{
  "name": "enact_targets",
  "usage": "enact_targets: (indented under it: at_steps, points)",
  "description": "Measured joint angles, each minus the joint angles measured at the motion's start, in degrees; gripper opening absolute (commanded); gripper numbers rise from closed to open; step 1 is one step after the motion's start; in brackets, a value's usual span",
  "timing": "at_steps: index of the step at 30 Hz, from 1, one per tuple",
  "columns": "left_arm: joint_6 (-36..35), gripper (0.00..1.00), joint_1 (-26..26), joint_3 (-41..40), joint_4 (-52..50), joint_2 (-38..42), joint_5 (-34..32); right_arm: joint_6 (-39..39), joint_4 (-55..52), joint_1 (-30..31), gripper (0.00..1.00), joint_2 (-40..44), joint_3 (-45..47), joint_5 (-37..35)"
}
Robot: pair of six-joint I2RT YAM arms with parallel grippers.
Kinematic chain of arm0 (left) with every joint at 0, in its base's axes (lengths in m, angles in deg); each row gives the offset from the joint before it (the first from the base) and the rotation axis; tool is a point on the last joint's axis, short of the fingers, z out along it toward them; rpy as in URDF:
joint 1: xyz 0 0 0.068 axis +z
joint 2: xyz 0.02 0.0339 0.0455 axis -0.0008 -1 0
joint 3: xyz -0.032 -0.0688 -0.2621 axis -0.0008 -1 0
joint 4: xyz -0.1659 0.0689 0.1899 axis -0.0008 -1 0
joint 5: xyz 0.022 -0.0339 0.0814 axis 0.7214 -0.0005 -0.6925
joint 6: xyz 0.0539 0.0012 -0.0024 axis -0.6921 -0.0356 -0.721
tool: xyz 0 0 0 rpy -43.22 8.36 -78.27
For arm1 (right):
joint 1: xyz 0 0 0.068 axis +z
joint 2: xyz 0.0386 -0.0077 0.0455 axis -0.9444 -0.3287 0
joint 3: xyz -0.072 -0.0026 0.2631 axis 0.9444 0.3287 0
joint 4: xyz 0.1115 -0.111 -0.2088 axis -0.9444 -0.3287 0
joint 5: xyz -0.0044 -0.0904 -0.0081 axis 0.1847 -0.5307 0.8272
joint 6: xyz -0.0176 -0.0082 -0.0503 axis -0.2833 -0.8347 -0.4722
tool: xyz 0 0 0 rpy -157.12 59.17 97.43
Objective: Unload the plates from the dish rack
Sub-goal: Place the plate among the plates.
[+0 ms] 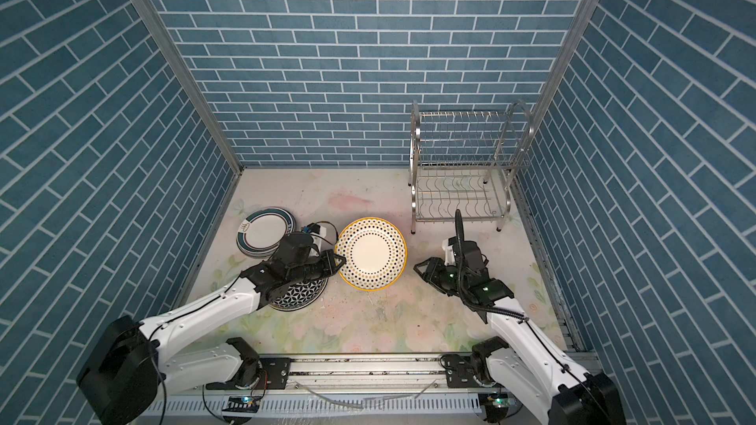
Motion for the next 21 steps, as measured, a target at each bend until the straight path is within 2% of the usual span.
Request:
enact_targets:
  at_steps: [6, 11, 15, 21]
  points:
    - [-0.46, 0.0, 9.84, -1.4, -10.82, 12.44, 0.52, -6.08, -9.55, -0.85, 0.48, 1.42, -7.8, -6.43]
    - [-0.96, 0.0, 16.76, -1.03, -20.39, 17.79, 0.92, -9.75, -15.17, -1.2, 0.48, 1.49, -12.02, -10.47]
    - [-1.84, 0.0, 18.82, 0.2, -28.09, 18.34, 0.81, -11.56, -18.67, -1.27, 0.5, 1.49, -13.7, -13.68]
    - [-2.03, 0.0, 21.94, 0.72, -33.81, 19.45, 0.68, -13.75, -22.12, -1.27, 0.51, 1.53, -15.04, -16.85]
